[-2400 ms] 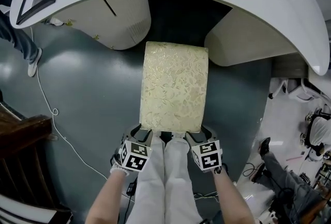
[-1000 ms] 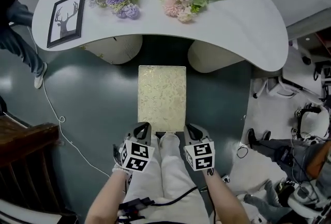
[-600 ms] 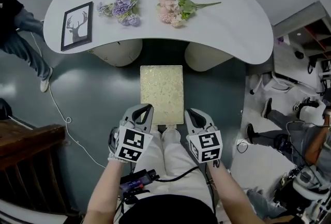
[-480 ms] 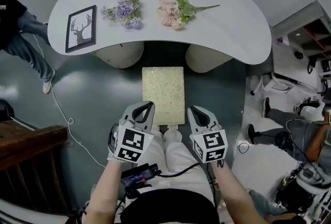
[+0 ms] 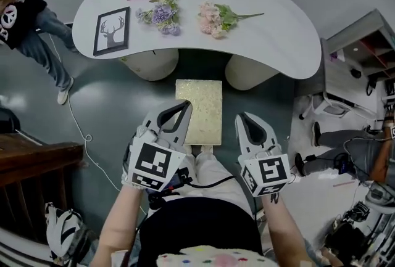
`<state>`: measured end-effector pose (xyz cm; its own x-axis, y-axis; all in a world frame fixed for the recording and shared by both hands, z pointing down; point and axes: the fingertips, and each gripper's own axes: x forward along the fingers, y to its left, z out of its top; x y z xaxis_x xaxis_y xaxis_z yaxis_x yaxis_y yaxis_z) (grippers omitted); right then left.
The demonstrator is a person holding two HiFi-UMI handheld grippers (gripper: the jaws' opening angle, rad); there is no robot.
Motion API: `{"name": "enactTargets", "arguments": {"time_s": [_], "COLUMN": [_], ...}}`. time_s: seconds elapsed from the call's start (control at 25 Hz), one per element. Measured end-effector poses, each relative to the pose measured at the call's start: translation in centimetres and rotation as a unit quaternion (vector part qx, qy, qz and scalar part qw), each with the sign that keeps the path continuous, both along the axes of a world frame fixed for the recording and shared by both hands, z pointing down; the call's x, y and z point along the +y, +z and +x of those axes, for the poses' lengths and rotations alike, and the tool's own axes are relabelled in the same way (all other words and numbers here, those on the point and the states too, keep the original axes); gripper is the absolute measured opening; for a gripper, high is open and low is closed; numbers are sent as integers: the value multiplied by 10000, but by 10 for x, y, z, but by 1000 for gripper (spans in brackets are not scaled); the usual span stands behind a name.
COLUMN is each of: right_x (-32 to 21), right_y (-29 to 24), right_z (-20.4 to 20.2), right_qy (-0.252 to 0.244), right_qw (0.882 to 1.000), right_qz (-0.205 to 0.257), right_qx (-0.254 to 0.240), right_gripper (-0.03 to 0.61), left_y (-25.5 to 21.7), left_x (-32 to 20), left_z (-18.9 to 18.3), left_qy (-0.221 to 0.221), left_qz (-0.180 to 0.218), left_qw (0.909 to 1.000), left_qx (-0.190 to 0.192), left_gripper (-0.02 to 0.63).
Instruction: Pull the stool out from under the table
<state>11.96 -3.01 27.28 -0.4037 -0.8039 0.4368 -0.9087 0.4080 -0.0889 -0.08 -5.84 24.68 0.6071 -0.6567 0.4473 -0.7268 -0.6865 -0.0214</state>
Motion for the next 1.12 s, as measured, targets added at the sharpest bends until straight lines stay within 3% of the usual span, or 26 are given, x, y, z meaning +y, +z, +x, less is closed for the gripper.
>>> {"name": "enactTargets", "arguments": {"time_s": [0.28,0.48,1.12], "right_x": [2,5,9], "right_y": [-50,-71,-75], "right_z": [-6,-9,-17], "right_qy": [-164,-216,-280], "right_qw": [9986,9976,9976], "right_qz": [496,663,627], "right_qx": [-18,-8,7], "right_gripper": [43,43,43], "left_y": [-41,-57,-74], "left_x": [6,11,18], "left_z": [-12,-23,-34], "left_qy": [-276,-387,-512], "left_qz": [335,441,531], "left_qw": [9987,9980,9966], "left_qx": [268,229,377], "left_gripper": [17,17,17]}}
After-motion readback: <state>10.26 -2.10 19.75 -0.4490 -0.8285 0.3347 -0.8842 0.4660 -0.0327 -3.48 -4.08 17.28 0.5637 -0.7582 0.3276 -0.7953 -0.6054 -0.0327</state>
